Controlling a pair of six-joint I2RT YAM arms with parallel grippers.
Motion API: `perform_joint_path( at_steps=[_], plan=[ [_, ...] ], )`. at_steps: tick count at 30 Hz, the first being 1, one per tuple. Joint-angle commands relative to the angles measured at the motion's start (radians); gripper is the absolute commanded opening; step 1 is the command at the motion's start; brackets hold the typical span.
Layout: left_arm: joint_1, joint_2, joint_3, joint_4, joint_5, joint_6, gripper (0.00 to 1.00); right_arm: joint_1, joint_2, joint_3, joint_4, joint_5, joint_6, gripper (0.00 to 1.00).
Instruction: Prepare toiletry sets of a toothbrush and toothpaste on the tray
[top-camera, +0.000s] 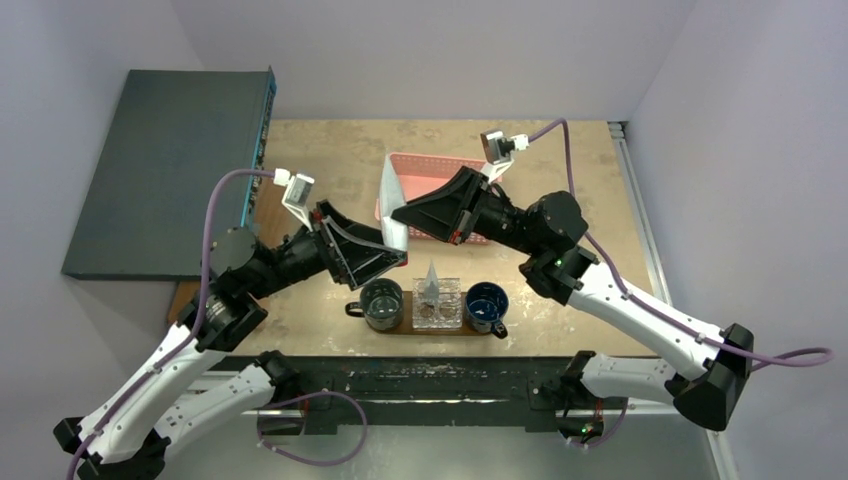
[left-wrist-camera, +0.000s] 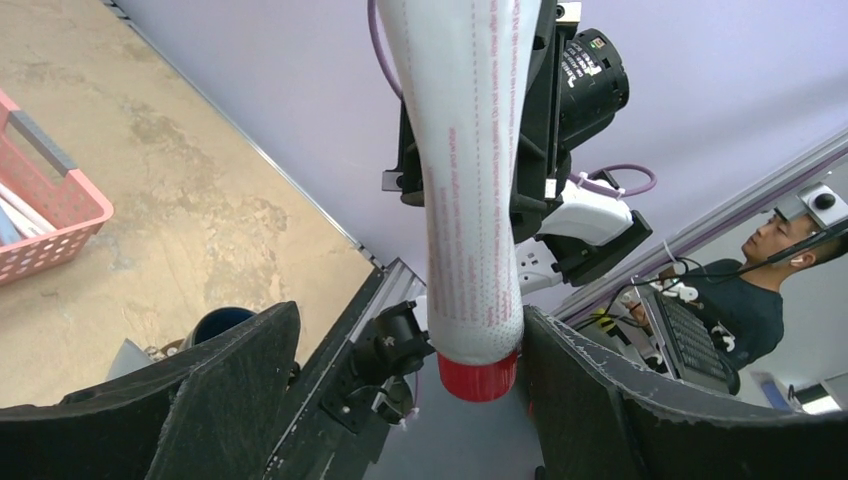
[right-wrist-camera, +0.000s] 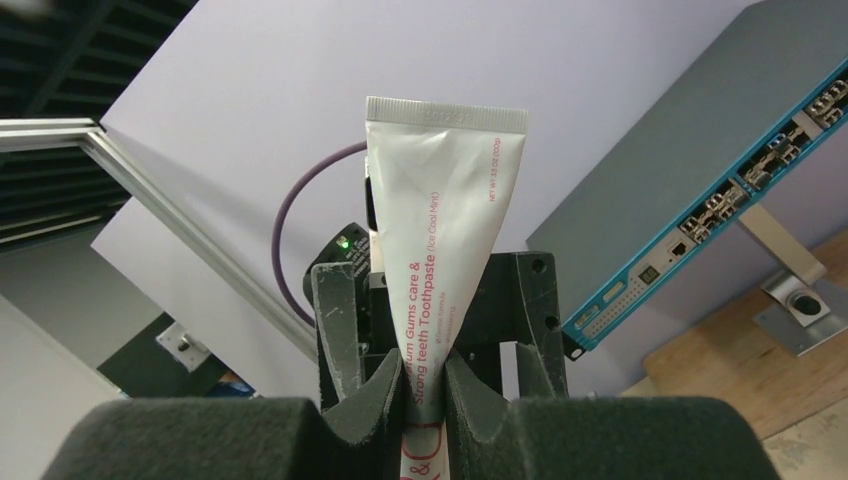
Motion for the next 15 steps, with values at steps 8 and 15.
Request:
perform_joint_path(
  at_steps=[8,15],
  plan=[
    [0.004,0.005,0.007,0.078,0.045,-0.01,0.65,0.029,0.031,0.006,0.091,0.031,0.011,0.18],
    [0.003,0.002,0.007,0.075,0.068,-0.004,0.39,0.034,0.038,-0.002,0.08,0.036,0.003,0.19]
  ],
)
